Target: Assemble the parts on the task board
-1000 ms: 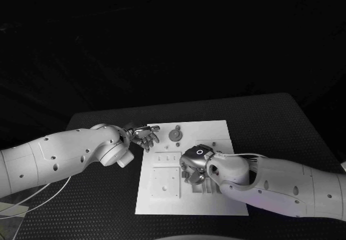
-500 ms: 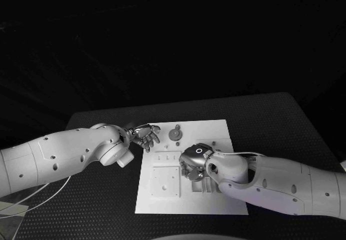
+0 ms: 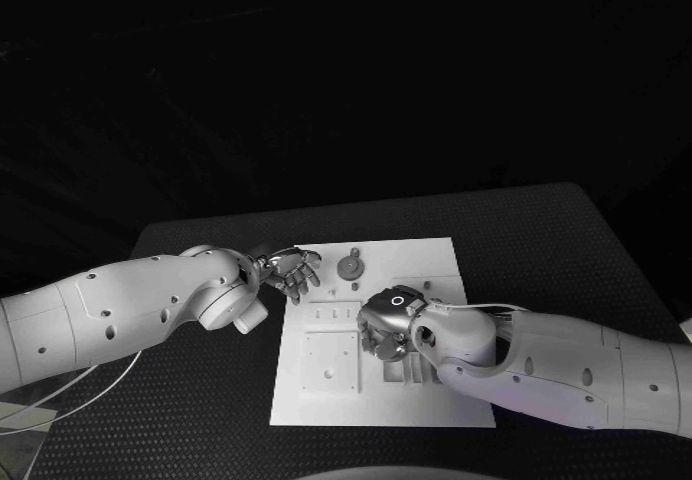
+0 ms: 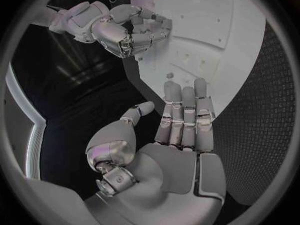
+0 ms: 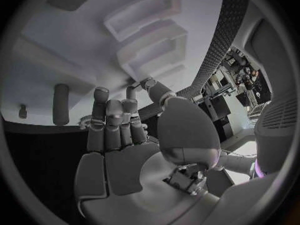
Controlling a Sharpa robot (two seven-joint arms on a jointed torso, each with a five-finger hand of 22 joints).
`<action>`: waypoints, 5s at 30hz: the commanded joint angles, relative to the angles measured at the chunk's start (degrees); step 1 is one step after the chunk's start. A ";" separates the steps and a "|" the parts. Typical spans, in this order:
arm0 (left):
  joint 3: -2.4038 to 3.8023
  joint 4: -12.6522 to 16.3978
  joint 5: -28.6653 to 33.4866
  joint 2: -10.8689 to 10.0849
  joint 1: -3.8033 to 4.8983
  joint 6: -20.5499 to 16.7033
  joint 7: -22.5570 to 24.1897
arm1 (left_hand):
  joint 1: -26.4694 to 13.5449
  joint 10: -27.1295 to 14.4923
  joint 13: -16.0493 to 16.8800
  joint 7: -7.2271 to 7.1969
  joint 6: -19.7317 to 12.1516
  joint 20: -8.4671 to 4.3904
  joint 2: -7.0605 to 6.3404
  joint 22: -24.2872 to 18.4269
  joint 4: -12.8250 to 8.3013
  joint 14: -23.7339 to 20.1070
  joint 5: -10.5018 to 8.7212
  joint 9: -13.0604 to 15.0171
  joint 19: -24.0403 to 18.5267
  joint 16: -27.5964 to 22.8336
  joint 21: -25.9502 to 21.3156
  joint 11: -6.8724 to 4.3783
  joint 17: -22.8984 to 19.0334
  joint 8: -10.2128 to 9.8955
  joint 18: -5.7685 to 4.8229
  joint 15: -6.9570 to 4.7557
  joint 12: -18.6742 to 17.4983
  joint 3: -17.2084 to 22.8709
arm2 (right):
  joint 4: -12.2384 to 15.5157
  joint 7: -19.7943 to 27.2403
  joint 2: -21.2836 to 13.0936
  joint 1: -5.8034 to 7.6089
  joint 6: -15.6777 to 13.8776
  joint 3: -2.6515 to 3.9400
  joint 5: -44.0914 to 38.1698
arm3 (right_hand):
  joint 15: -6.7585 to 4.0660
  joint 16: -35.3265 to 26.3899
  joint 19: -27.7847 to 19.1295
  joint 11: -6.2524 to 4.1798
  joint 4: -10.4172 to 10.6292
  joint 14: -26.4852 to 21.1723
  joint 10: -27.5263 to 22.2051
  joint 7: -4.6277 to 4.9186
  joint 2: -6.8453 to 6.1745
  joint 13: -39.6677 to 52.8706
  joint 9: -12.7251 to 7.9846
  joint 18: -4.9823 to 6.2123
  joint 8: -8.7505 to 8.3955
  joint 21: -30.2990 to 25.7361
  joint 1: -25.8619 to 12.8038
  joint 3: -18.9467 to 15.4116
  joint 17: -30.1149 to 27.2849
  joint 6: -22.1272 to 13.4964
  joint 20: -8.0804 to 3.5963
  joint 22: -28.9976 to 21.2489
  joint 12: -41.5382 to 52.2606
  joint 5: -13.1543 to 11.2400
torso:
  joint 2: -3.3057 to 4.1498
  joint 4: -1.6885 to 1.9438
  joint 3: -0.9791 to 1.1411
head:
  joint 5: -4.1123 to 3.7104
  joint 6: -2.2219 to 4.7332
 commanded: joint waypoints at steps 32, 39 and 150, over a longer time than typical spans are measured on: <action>-1.49 -0.95 6.67 0.26 -0.60 8.74 3.30 | 14.31 -0.37 -1.31 1.12 -3.24 0.37 -8.20 0.43 -3.12 -0.10 -48.15 -2.90 1.06 -0.55 -2.73 1.21 -0.54 -1.11 -0.41 0.48 -1.29 2.93 | 2.77 -0.74 -4.02 -0.21 -8.95 3.35 5.18 | -1.01 1.72 1.14 -0.73 0.37 0.58 2.12 0.58 -0.97 0.78 0.59 0.38 0.34 0.73 -0.78 8.17 -2.65 3.71 -0.36 0.77 -1.61 0.30 | -0.02 -0.04 0.02 | -0.43 0.38; -1.58 -0.38 8.00 0.30 -0.66 8.89 5.56 | 16.46 -0.31 -1.35 0.94 -2.92 0.38 -8.71 0.30 -2.69 -0.04 -54.21 -3.80 1.33 -0.50 -3.17 0.99 -0.57 -1.10 -0.34 0.47 -1.29 3.10 | 2.98 -0.55 -4.19 -0.20 -9.52 4.79 8.81 | -1.05 1.76 1.17 -0.75 0.35 0.58 2.15 0.57 -0.93 0.81 0.63 0.38 0.32 0.74 -0.84 8.30 -2.74 3.69 -0.38 0.77 -1.67 0.29 | -0.04 -0.03 -0.01 | -0.47 0.73; -1.77 1.22 11.13 3.02 -0.95 11.56 9.19 | 20.91 5.24 -3.43 -2.26 5.50 -0.93 2.88 1.24 -0.48 2.32 -50.20 -3.35 2.93 1.66 -2.24 -1.23 0.68 5.39 -1.28 -0.98 -5.97 8.06 | 2.89 0.04 -2.43 -0.17 -8.46 9.12 25.59 | -1.29 2.13 1.16 -0.82 0.11 0.27 1.91 0.55 -0.40 1.27 0.97 0.38 0.05 0.83 -1.25 8.68 -3.41 3.15 -0.53 0.84 -2.07 0.23 | -0.02 -0.05 0.01 | -0.35 0.84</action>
